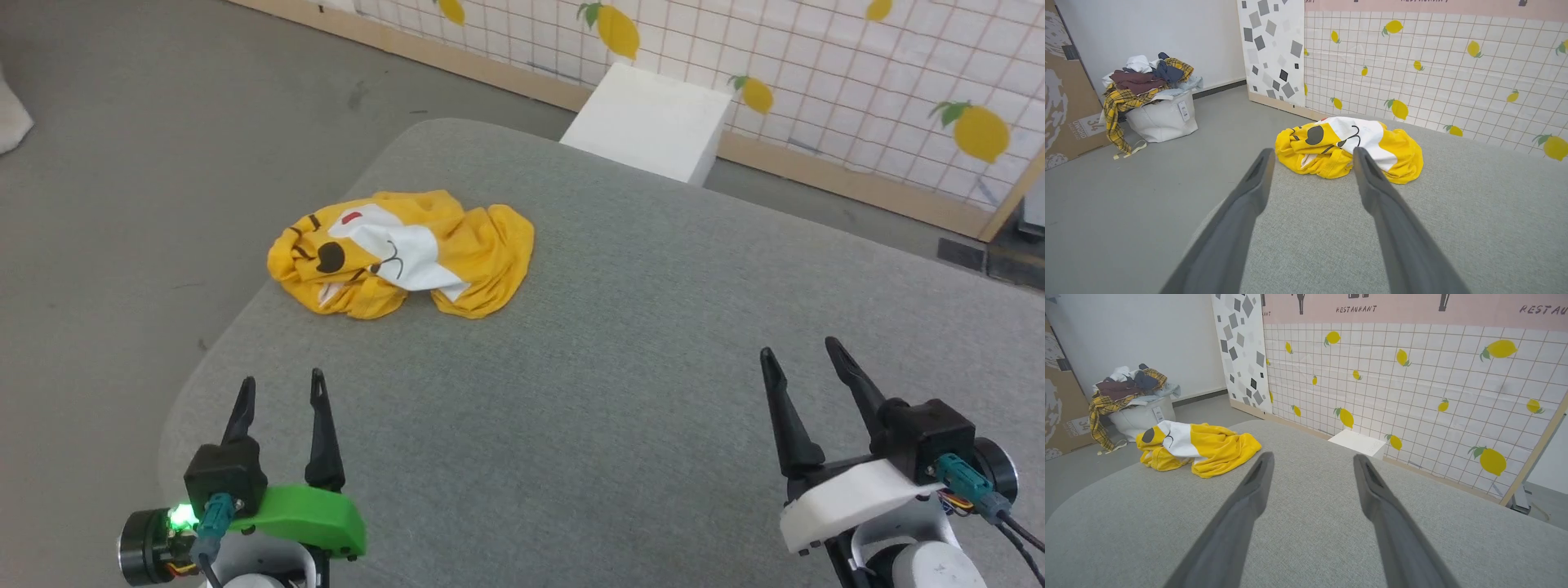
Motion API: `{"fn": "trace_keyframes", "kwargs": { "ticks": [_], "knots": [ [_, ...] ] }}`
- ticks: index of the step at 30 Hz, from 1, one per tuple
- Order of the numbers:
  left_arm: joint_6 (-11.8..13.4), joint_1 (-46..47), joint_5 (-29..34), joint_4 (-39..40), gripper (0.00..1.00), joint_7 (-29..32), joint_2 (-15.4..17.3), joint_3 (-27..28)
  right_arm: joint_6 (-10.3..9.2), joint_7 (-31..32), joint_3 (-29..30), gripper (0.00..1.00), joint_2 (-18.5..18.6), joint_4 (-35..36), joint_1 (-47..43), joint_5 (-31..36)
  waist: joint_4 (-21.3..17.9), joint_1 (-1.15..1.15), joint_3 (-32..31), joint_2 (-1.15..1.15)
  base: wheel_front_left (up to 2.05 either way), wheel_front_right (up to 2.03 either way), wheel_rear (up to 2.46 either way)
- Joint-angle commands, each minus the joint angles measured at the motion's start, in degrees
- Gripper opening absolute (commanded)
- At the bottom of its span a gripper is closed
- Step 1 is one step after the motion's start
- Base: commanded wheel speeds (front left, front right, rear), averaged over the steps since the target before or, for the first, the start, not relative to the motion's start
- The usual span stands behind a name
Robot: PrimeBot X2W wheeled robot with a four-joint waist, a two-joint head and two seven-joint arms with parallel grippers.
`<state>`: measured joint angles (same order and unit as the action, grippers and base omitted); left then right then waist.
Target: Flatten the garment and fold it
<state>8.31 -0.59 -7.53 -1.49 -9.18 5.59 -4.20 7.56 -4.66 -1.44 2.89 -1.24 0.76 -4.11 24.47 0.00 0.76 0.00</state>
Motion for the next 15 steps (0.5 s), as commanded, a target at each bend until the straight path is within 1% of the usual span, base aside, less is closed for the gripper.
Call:
{"fn": "trace_keyframes", "kwargs": {
  "ticks": [1,4,15],
  "knots": [
    [0.56,-0.95,-0.67,-0.25,1.00,-0.63,0.58,-0.16,-0.05,-0.61,-0.17,1.00,-0.01,-0.07,-0.73,-0.60,1.05,0.00,0.09,0.00,0.00,0.00,0.00],
    [0.90,-1.12,-1.34,-0.75,1.00,-1.11,0.91,-0.64,-0.05,-1.01,-0.74,1.00,-0.01,-0.32,-0.69,-0.81,2.67,0.00,0.11,0.00,0.00,0.00,0.00],
    [1.96,-1.08,-2.58,-1.44,1.00,-2.40,1.60,-1.39,-0.06,-1.69,-1.27,1.00,-0.01,-0.66,-0.73,-1.41,5.43,0.00,0.22,0.00,0.00,0.00,0.00]
  ]
}}
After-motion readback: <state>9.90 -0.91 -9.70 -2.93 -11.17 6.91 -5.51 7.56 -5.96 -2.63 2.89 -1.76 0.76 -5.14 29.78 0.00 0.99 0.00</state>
